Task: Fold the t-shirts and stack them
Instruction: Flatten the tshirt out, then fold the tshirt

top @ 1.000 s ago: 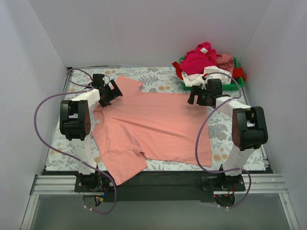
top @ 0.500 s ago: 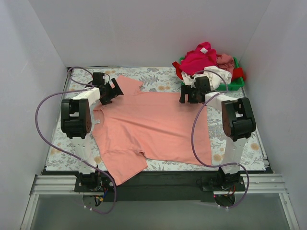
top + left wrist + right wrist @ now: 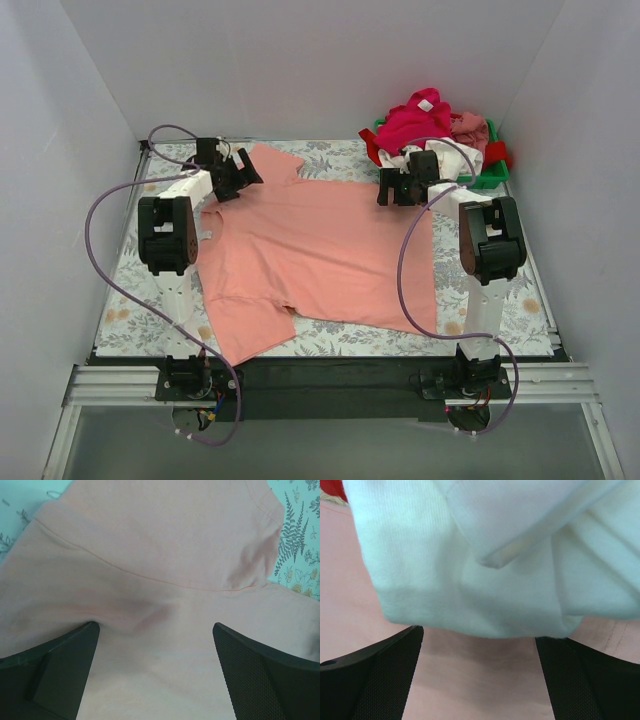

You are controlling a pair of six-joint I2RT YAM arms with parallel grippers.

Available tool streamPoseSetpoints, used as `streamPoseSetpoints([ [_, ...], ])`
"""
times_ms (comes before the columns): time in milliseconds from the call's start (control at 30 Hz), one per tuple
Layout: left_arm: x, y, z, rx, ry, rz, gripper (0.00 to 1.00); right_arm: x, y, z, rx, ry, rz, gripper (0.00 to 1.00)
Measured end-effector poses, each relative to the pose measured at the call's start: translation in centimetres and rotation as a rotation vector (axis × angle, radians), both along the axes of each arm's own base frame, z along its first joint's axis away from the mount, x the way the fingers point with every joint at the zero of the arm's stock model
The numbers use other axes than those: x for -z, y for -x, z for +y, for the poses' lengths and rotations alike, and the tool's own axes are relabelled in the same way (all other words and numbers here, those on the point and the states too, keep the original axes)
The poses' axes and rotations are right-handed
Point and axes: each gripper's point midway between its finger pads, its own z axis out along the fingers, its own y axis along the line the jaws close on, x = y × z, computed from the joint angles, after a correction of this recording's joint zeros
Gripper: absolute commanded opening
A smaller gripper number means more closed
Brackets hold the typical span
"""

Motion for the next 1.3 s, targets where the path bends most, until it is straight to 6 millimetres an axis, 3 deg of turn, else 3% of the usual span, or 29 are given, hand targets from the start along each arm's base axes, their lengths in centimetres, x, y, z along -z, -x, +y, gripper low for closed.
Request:
streamPoseSetpoints([
  [200,-0.3,-1.2,0.0,0.021,-0.019,0.011,0.98,-0.1,0.3,-0.1,-0.013,0.015,0.023,0.98],
  [367,-0.3,1.4,0.0,-0.011,-0.052,0.075,0.98,-0.4,1.0,-0.1,-0.015,0.027,0.041,0.98],
  [467,-1.5,5.6,0.3,-0.072,-0.053,0.127,0.98,-1.9,2.1,-0.3,-0.005,0.047,0.027,0.98],
  [633,-5.7,13.8,-0.6,-0.176,-0.065,0.108,0.98,-5.8,6.0,-0.2,0.021,0.087,-0.035,0.98],
  [767,-7.2,20.0,-5.3,-0.136,-0.118,0.087,0.98,-7.9,9.2,0.4,0.034,0.073,-0.071,0.98],
  [833,-7.1,23.2,-7.9,-0.090,-0.112,0.100,0.98,-7.9,10.9,0.2,0.043,0.071,-0.070,0.98],
  [867,-6.9,24.5,-8.4,-0.089,-0.108,0.111,0.98,-7.7,11.7,0.1,0.048,0.070,-0.062,0.98],
  [1100,-4.7,32.9,-7.0,-0.180,-0.104,0.238,0.98,-5.4,16.1,-0.9,0.077,0.075,0.009,0.98],
  [1300,-1.6,38.9,-6.7,-0.206,-0.153,0.413,0.98,-5.1,16.9,-1.1,0.088,0.067,0.021,0.98],
])
